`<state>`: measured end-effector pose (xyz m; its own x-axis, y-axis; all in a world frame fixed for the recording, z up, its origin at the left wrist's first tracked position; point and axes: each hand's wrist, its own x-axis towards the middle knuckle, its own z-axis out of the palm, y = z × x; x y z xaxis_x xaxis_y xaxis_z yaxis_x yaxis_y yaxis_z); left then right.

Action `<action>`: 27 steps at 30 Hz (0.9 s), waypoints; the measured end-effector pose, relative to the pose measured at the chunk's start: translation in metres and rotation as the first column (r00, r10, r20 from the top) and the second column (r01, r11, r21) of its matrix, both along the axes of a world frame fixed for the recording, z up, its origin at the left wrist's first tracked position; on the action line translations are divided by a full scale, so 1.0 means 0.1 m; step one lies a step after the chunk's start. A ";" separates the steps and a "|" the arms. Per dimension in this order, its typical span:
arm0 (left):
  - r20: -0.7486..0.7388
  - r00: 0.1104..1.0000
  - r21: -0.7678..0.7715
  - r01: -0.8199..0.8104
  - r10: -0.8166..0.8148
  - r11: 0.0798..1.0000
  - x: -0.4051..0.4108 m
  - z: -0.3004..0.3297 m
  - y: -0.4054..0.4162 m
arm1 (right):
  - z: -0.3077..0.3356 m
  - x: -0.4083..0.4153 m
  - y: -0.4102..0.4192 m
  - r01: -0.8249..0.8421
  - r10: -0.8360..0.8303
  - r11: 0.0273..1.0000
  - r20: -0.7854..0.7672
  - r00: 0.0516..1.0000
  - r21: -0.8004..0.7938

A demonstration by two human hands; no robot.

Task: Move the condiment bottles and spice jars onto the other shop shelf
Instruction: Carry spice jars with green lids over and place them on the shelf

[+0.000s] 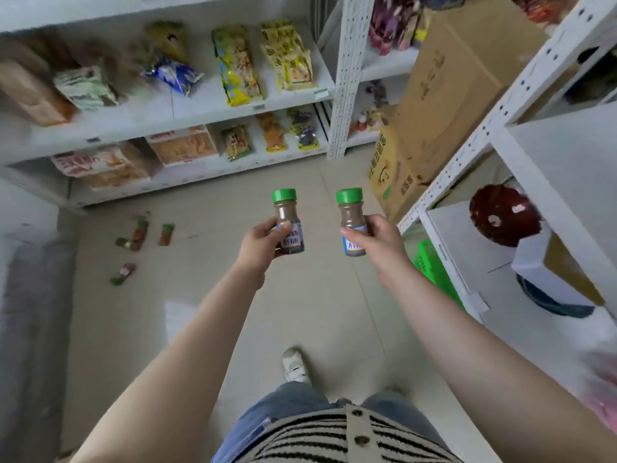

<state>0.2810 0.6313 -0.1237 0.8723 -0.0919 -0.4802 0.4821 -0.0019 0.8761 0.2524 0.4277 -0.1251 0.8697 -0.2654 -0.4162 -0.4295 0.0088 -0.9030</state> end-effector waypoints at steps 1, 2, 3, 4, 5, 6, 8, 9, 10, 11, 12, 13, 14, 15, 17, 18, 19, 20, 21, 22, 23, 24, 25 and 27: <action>0.005 1.000 -0.006 -0.024 0.024 1.000 0.07 0.01 0.15 | 0.01 0.12 0.14 -0.018 0.018 1.000 -0.006 1.000 0.005; 0.007 0.999 -0.013 -0.050 0.050 0.999 0.13 0.01 0.29 | 0.02 0.23 0.28 -0.038 0.038 0.999 -0.013 0.999 0.008; 0.007 0.997 -0.020 -0.076 0.076 0.997 0.18 0.00 0.42 | 0.03 0.34 0.41 -0.059 0.060 0.998 -0.020 0.998 0.009; 0.004 0.995 -0.023 -0.101 0.101 0.995 0.23 -0.02 0.54 | 0.05 0.45 0.52 -0.083 0.083 0.997 -0.025 0.996 0.005; -0.001 0.991 -0.022 -0.131 0.131 0.991 0.27 -0.04 0.65 | 0.05 0.57 0.63 -0.106 0.106 0.994 -0.030 0.994 0.004; -0.009 0.986 -0.016 -0.167 0.167 0.986 0.32 -0.07 0.75 | 0.06 0.69 0.74 -0.130 0.130 0.992 -0.036 0.991 0.004; -0.030 0.969 -0.011 -0.245 0.245 0.969 0.42 -0.10 0.93 | 0.07 0.93 0.94 -0.173 0.173 0.985 -0.048 0.984 0.004; -0.037 0.958 -0.013 -0.285 0.284 0.958 0.50 -0.12 1.03 | 0.06 1.08 1.06 -0.198 0.198 0.980 -0.054 0.979 0.004; -0.041 0.952 -0.016 -0.306 0.305 0.952 0.56 -0.13 1.10 | 0.05 1.19 1.14 -0.215 0.215 0.977 -0.059 0.975 0.001; -0.041 0.946 -0.019 -0.322 0.321 0.947 0.62 -0.13 1.17 | 0.04 1.31 1.22 -0.231 0.230 0.973 -0.060 0.971 -0.001; -0.039 0.938 -0.023 -0.345 0.344 0.938 0.73 -0.12 1.28 | 0.02 1.47 1.33 -0.252 0.252 0.968 -0.061 0.966 0.000; -0.033 0.930 -0.026 -0.367 0.367 0.930 0.84 -0.12 1.38 | 0.00 1.63 1.44 -0.272 0.271 0.962 -0.063 0.960 -0.001; -0.026 0.922 -0.023 -0.388 0.387 0.921 0.97 -0.12 1.47 | -0.01 1.80 1.54 -0.293 0.292 0.956 -0.062 0.954 -0.002; -0.021 0.912 -0.019 -0.411 0.410 0.912 1.10 -0.12 1.56 | -0.01 1.98 1.64 -0.316 0.315 0.949 -0.061 0.947 -0.004; -0.004 0.888 -0.015 -0.460 0.460 0.888 1.41 -0.10 1.73 | -0.01 2.34 1.86 -0.362 0.362 0.932 -0.050 0.931 0.002; 0.002 0.880 -0.015 -0.475 0.475 0.880 1.58 -0.09 1.80 | -0.02 2.52 1.96 -0.382 0.382 0.924 -0.040 0.923 0.000; 0.005 0.872 -0.019 -0.489 0.489 0.872 1.74 -0.08 1.87 | -0.02 2.69 2.05 -0.407 0.407 0.913 -0.034 0.913 -0.007; 0.011 0.862 -0.019 -0.506 0.506 0.862 1.87 -0.06 1.93 | -0.01 2.85 2.15 -0.437 0.436 0.899 -0.034 0.899 -0.017; 0.023 0.849 -0.024 -0.527 0.527 0.850 2.00 -0.05 2.01 | -0.01 3.01 2.25 -0.467 0.466 0.884 -0.033 0.884 -0.025; 0.034 0.837 -0.032 -0.545 0.545 0.838 2.13 -0.04 2.08 | -0.01 3.17 2.35 -0.495 0.494 0.868 -0.031 0.869 -0.032; 0.036 0.826 -0.042 -0.561 0.562 0.827 2.25 -0.03 2.16 | 0.00 3.32 2.44 -0.517 0.516 0.855 -0.030 0.856 -0.044; 0.030 0.817 -0.046 -0.574 0.576 0.818 2.36 -0.01 2.23 | 0.00 3.46 2.53 -0.528 0.528 0.847 -0.029 0.849 -0.058; 0.028 0.808 -0.048 -0.587 0.589 0.808 2.47 -0.01 2.31 | 0.01 3.61 2.63 -0.535 0.535 0.842 -0.028 0.845 -0.067; 0.025 0.795 -0.054 -0.604 0.606 0.795 2.68 0.01 2.49 | 0.04 3.87 2.83 -0.550 0.549 0.832 -0.030 0.835 -0.068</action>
